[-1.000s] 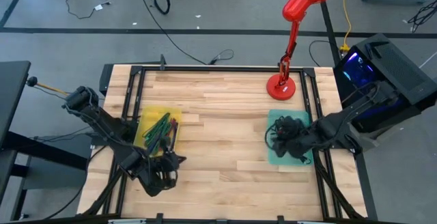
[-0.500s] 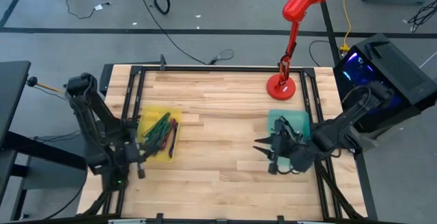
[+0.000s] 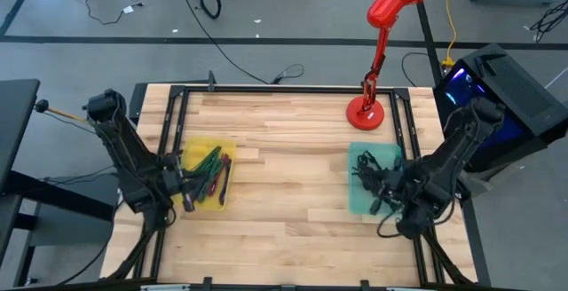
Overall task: Pick & Place USB Port
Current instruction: Return to Home Position
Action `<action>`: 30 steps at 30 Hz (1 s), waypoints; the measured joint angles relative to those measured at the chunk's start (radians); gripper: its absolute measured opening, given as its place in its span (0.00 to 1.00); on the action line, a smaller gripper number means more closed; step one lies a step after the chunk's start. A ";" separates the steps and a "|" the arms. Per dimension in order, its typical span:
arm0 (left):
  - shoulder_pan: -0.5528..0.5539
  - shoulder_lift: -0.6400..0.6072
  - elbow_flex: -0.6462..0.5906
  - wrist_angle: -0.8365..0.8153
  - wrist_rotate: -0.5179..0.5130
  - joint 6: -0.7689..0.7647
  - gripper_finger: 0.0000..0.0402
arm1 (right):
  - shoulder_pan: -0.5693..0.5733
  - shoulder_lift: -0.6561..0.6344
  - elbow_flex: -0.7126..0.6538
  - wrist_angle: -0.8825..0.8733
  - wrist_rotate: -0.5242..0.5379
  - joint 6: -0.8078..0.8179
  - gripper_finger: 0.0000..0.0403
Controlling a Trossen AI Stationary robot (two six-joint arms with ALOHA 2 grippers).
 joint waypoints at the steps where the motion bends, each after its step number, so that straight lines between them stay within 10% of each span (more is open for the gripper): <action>1: 0.013 -0.011 -0.022 0.002 0.000 -0.026 0.04 | 0.021 -0.014 -0.027 0.004 0.003 0.044 0.18; 9: 0.238 -0.137 -0.124 -0.003 -0.002 -0.099 0.04 | 0.216 -0.155 -0.114 0.032 0.217 0.041 0.11; 30: 0.870 -0.293 -0.185 -0.022 0.000 -0.092 0.01 | 0.229 -0.591 -0.309 -0.340 0.221 0.243 0.01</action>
